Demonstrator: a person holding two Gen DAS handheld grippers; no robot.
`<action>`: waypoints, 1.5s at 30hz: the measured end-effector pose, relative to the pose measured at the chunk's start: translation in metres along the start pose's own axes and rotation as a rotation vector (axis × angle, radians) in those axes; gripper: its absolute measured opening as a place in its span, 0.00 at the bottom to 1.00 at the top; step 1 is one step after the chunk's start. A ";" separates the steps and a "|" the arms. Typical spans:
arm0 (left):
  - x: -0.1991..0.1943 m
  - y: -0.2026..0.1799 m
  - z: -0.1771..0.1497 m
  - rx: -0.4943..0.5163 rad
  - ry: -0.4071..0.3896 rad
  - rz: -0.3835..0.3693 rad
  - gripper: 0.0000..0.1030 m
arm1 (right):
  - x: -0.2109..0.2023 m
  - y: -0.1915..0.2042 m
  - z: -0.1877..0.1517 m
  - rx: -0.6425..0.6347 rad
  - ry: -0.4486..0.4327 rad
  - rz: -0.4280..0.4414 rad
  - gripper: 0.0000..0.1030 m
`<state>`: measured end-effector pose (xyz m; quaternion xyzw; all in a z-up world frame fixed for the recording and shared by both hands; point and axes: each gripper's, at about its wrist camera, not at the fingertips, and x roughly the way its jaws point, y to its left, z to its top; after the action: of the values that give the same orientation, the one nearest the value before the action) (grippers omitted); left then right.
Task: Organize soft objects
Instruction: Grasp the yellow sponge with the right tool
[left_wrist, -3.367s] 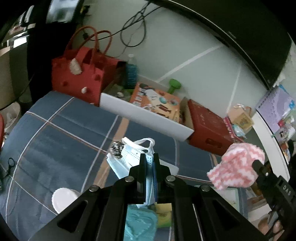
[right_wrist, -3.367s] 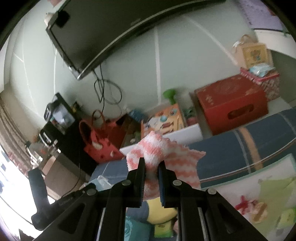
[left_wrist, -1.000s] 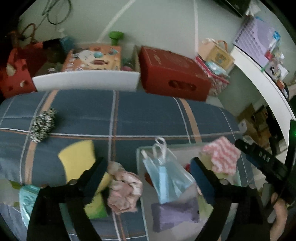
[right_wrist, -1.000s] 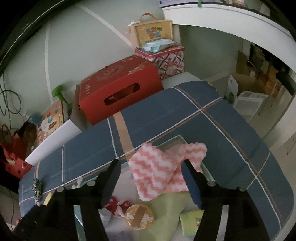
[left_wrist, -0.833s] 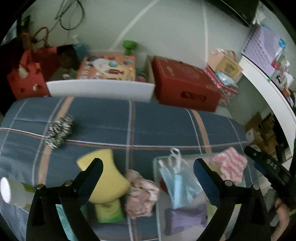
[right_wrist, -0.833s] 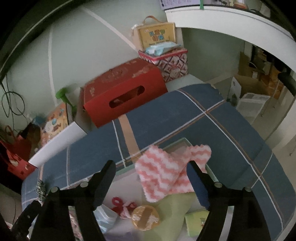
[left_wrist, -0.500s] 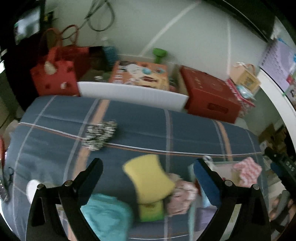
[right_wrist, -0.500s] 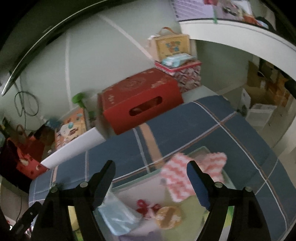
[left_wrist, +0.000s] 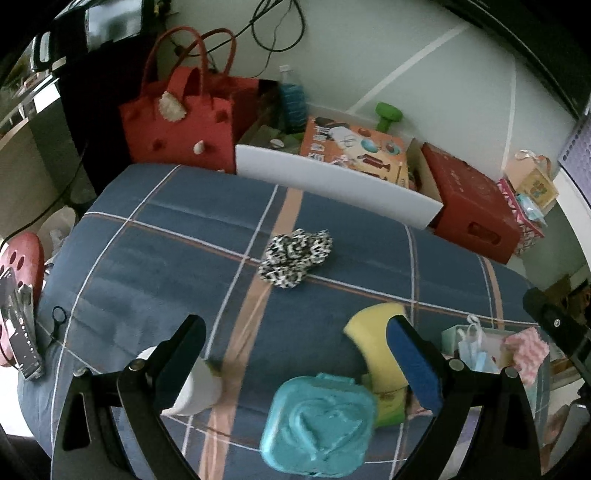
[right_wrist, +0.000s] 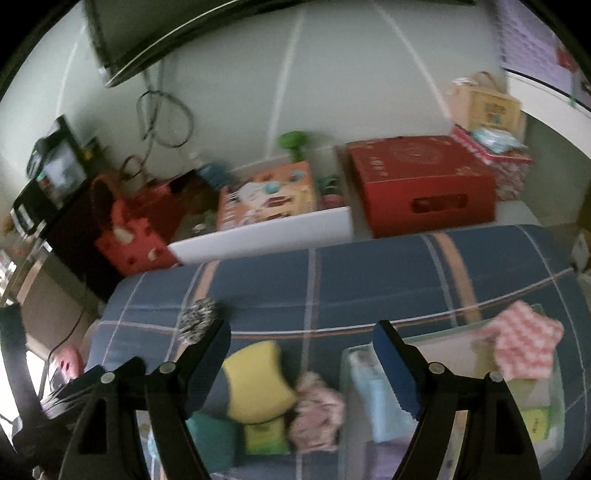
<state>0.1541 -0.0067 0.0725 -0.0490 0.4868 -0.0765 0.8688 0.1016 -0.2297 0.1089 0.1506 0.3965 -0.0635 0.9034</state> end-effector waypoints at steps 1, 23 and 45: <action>0.000 0.002 -0.001 0.001 0.002 0.002 0.95 | 0.001 0.008 -0.004 -0.014 0.012 0.005 0.80; 0.025 0.029 0.007 -0.046 0.083 -0.026 0.95 | 0.066 0.016 -0.040 -0.036 0.210 0.010 0.80; 0.077 0.012 0.019 0.050 0.162 0.055 0.95 | 0.141 0.039 -0.049 -0.142 0.334 0.039 0.80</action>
<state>0.2110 -0.0085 0.0164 -0.0076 0.5546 -0.0682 0.8293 0.1723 -0.1763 -0.0174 0.1024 0.5417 0.0079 0.8343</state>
